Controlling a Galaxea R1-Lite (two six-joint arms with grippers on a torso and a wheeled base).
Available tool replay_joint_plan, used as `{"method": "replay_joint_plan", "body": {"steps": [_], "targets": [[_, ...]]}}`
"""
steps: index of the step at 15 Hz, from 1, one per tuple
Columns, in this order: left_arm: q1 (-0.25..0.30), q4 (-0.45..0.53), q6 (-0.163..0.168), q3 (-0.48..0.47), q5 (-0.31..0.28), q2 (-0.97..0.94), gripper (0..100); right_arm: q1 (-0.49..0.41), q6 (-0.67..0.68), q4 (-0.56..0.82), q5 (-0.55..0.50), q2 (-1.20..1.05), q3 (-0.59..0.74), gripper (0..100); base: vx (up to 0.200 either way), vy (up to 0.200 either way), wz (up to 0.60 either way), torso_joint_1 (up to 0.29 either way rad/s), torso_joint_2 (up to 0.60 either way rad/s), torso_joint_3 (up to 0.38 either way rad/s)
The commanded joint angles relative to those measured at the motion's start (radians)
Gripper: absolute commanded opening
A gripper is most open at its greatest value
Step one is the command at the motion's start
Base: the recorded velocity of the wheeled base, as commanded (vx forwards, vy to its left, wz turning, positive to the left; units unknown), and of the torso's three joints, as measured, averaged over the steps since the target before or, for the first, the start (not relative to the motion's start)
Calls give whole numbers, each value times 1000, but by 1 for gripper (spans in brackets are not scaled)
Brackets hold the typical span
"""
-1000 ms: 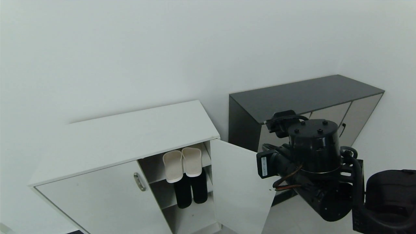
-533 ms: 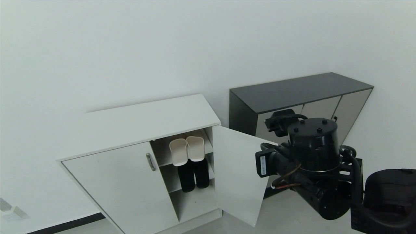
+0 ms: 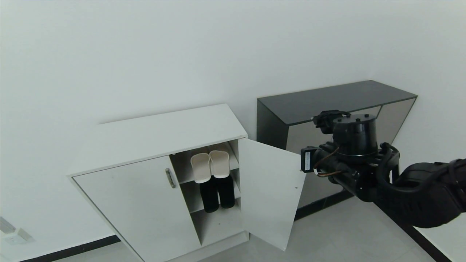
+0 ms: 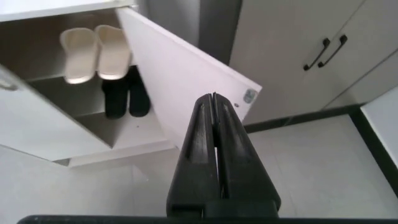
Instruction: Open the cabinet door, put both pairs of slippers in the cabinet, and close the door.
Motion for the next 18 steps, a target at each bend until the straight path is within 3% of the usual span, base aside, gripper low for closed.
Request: {"method": "replay_joint_plan", "body": {"steps": [1,8,18], "targets": [[1,0,0,0,0,1,0,-78,4,1,23,82,-49,0,0,0,0,0,0,0],[1,0,0,0,0,1,0,-195,57,-4,81,236,-179,0,0,0,0,0,0,0],[1,0,0,0,0,1,0,-233,116,-5,133,345,-274,0,0,0,0,0,0,0]]}}
